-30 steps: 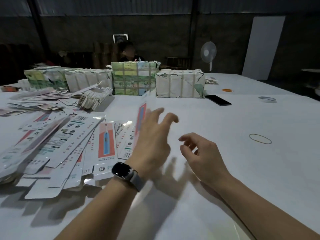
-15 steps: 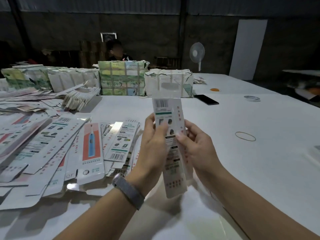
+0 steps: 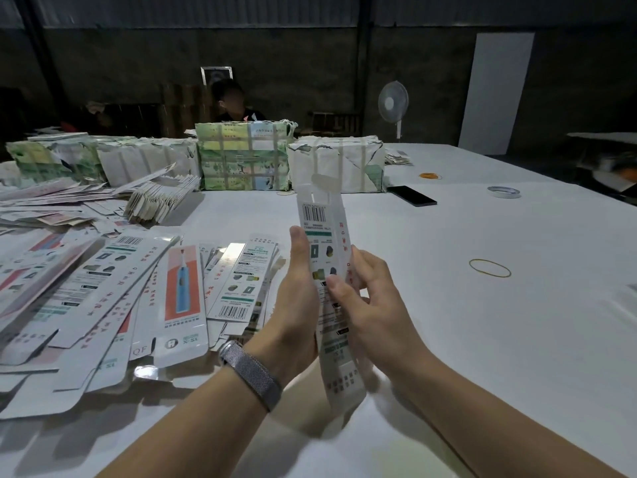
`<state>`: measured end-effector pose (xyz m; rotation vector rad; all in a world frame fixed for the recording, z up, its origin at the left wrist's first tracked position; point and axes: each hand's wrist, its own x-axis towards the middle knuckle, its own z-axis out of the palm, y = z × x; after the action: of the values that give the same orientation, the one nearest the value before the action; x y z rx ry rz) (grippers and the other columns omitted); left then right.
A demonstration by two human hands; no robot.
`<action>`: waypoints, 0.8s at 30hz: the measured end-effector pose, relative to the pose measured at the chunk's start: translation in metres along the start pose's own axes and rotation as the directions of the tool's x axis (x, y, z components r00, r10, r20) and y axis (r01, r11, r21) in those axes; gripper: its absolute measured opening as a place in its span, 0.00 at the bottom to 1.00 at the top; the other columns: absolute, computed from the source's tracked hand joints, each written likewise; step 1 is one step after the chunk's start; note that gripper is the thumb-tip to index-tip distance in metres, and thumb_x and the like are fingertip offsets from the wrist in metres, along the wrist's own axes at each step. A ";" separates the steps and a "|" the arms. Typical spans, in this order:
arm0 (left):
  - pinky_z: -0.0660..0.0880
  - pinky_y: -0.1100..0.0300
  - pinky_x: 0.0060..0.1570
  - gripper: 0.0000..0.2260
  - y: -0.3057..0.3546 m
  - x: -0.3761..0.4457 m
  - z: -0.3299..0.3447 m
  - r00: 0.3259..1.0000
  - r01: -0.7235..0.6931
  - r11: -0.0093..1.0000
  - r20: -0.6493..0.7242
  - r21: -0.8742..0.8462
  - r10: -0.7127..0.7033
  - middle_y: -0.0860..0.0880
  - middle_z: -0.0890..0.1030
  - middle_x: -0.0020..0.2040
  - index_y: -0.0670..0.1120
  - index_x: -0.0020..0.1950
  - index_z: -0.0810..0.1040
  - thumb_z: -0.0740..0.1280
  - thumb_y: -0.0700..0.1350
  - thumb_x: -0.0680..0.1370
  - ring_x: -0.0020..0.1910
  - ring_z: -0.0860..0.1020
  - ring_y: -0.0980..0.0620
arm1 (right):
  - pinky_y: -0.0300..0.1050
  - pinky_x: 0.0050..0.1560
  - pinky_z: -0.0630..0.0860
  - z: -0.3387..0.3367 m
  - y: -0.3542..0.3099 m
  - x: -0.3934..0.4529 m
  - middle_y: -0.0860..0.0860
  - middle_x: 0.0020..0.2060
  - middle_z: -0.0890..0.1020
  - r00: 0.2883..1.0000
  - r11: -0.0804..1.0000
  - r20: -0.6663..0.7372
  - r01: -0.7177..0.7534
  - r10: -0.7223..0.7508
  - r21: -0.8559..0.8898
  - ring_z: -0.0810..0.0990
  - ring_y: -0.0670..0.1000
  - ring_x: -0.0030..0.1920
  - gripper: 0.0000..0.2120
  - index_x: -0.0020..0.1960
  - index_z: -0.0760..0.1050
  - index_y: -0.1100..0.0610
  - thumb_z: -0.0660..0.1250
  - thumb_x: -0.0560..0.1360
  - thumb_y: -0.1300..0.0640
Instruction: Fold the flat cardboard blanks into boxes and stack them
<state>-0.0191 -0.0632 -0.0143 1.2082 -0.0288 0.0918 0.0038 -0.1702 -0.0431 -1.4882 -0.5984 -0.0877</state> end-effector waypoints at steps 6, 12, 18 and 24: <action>0.82 0.56 0.36 0.29 -0.002 0.003 -0.004 0.996 -0.073 0.995 -0.041 0.072 0.076 0.45 0.87 0.44 0.54 0.50 0.86 0.52 0.71 0.75 0.41 0.86 0.48 | 0.39 0.50 0.81 0.001 -0.002 -0.003 0.41 0.60 0.76 0.998 0.999 0.041 -0.041 0.041 0.015 0.80 0.42 0.56 0.15 0.66 0.74 0.38 0.65 0.80 0.48; 0.83 0.52 0.39 0.26 0.000 0.006 -0.006 0.992 -0.066 0.995 -0.105 0.076 0.074 0.39 0.85 0.52 0.48 0.62 0.79 0.53 0.65 0.82 0.46 0.86 0.42 | 0.48 0.48 0.83 0.000 -0.005 -0.002 0.49 0.56 0.84 0.994 0.991 0.043 -0.100 0.096 0.088 0.85 0.51 0.52 0.11 0.63 0.78 0.45 0.64 0.81 0.50; 0.83 0.43 0.51 0.19 -0.009 0.004 0.007 0.994 -0.108 0.981 -0.005 0.160 0.110 0.40 0.83 0.56 0.48 0.66 0.74 0.54 0.59 0.84 0.53 0.85 0.41 | 0.51 0.52 0.83 -0.017 -0.017 0.015 0.52 0.53 0.85 0.998 0.998 -0.053 0.017 -0.014 0.061 0.85 0.54 0.53 0.15 0.61 0.79 0.48 0.63 0.77 0.49; 0.83 0.48 0.49 0.21 -0.007 0.004 0.007 0.980 -0.197 0.953 0.084 0.228 0.182 0.45 0.85 0.55 0.48 0.65 0.73 0.57 0.61 0.80 0.52 0.85 0.44 | 0.44 0.51 0.81 -0.028 -0.022 0.018 0.50 0.54 0.85 0.991 0.991 -0.043 0.126 -0.124 0.042 0.83 0.54 0.56 0.18 0.67 0.75 0.50 0.64 0.78 0.56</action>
<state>-0.0140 -0.0717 -0.0185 1.4442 -0.1930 0.2317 0.0194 -0.1938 -0.0141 -1.4019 -0.6572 -0.1999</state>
